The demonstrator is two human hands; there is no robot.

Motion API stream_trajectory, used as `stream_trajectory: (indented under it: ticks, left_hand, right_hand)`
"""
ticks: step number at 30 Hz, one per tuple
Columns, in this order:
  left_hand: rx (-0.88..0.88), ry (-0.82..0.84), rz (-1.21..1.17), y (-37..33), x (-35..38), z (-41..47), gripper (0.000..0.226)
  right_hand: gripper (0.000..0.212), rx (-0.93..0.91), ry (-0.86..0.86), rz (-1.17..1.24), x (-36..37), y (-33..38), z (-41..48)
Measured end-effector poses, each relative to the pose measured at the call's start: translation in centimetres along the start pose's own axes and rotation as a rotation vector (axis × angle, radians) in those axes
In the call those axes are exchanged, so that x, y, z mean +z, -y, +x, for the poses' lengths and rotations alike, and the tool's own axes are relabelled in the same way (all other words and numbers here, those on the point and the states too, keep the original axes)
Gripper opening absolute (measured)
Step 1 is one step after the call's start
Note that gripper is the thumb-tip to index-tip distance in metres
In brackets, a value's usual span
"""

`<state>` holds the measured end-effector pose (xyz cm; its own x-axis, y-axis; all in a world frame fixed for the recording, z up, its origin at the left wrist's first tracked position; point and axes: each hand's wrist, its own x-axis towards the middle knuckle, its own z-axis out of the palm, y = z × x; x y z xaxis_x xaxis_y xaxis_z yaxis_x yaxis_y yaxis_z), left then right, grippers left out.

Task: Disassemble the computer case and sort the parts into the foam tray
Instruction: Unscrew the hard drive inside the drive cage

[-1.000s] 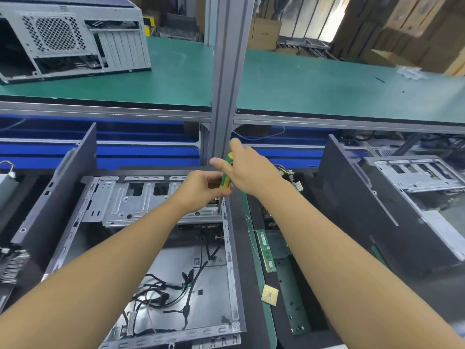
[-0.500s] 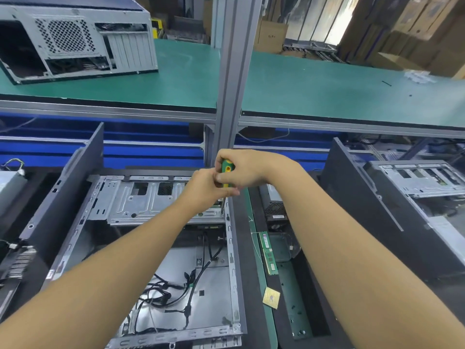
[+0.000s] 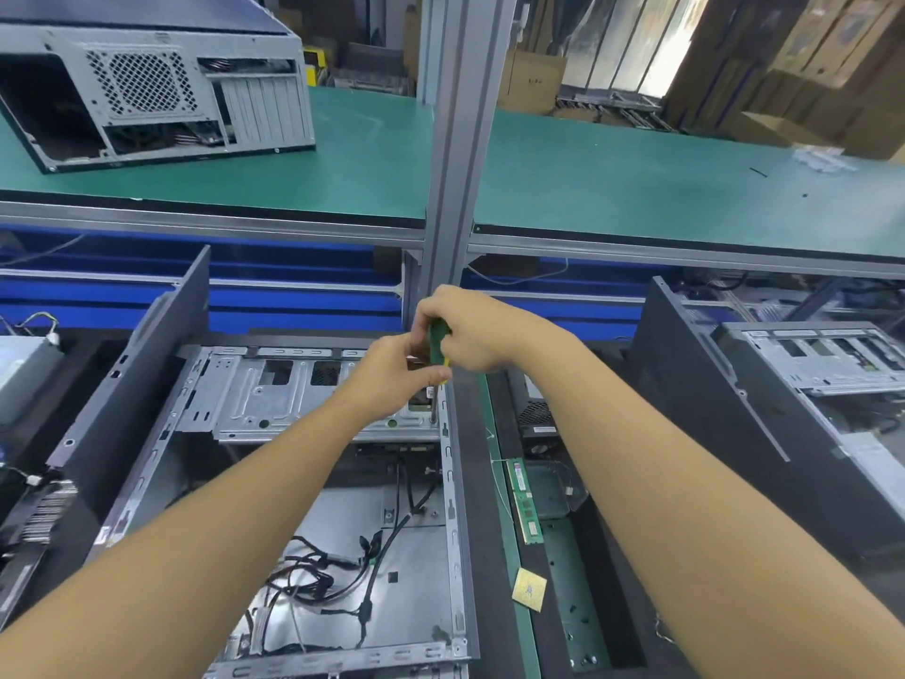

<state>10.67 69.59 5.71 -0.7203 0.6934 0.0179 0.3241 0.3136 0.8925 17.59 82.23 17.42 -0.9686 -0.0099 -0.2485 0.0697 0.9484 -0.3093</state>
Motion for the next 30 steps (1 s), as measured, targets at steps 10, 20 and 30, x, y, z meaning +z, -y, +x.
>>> stream_trajectory:
  ticks: [10,20,30]
  left_hand:
    - [0.006,0.200,-0.030,-1.0,0.1,0.5,0.024]
    - [0.014,-0.014,0.113,0.3,0.6,0.2,0.025]
    - [0.057,0.122,-0.171,-0.1,-1.2,0.0,0.036]
  right_hand:
    - [0.015,0.176,-0.045,-0.261,1.2,0.2,1.0]
    - [0.054,0.222,-0.128,-0.063,1.5,-0.1,0.9]
    - [0.017,0.171,-0.088,-0.022,0.8,0.0,1.1]
